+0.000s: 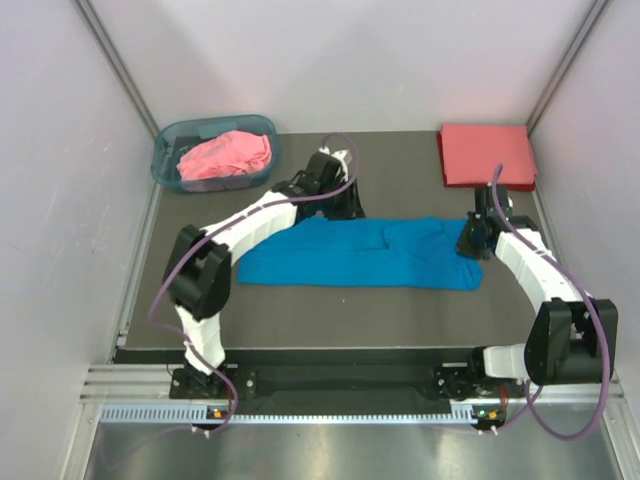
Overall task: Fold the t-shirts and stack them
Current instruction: Fold the tshirt
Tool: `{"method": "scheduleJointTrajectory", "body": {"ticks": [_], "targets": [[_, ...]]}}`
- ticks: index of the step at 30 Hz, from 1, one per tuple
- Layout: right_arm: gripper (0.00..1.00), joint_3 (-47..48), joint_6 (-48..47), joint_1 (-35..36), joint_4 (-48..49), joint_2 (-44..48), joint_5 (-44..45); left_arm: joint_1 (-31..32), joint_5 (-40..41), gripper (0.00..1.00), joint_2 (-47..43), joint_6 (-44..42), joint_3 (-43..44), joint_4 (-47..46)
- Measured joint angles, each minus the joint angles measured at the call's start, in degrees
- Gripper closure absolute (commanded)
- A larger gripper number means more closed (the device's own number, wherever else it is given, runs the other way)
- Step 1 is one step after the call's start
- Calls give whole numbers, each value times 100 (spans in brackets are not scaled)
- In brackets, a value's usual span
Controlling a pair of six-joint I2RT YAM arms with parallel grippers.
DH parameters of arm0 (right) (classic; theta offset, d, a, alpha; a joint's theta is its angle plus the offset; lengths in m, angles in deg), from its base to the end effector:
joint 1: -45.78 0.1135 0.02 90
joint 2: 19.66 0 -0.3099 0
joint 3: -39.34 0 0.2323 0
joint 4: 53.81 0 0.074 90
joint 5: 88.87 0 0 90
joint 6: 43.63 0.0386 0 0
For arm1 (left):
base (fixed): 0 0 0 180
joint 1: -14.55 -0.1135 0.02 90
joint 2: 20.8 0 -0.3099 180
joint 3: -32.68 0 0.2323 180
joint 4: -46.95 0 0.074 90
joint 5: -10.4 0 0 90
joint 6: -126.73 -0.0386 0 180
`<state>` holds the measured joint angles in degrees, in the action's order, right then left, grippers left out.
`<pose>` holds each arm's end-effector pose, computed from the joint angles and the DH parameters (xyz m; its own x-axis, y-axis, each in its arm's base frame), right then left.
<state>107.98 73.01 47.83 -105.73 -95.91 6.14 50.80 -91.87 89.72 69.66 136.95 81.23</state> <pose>0.2336 0.0050 0.2868 -0.7660 0.4195 -0.4870 0.3939 0.9051 0.1601 0.3536 -0.2694 0.3058 -0.8248 -0.0539 -0.5629 0.3094 0.7901 -0.5291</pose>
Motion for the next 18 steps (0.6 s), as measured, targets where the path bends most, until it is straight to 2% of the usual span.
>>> {"method": "scheduleJointTrajectory", "body": {"ticks": [6,14,18], "targets": [[99,-693,260,-4,-269,109,55,-133,42,58,-1191,-72,-1537,184],[100,-1084,446,-181,-190,22,667,-758,85,58,-1394,20,-2981,210],[100,-1189,426,-391,175,-422,988,-1228,127,58,-1528,195,-3635,63]]}}
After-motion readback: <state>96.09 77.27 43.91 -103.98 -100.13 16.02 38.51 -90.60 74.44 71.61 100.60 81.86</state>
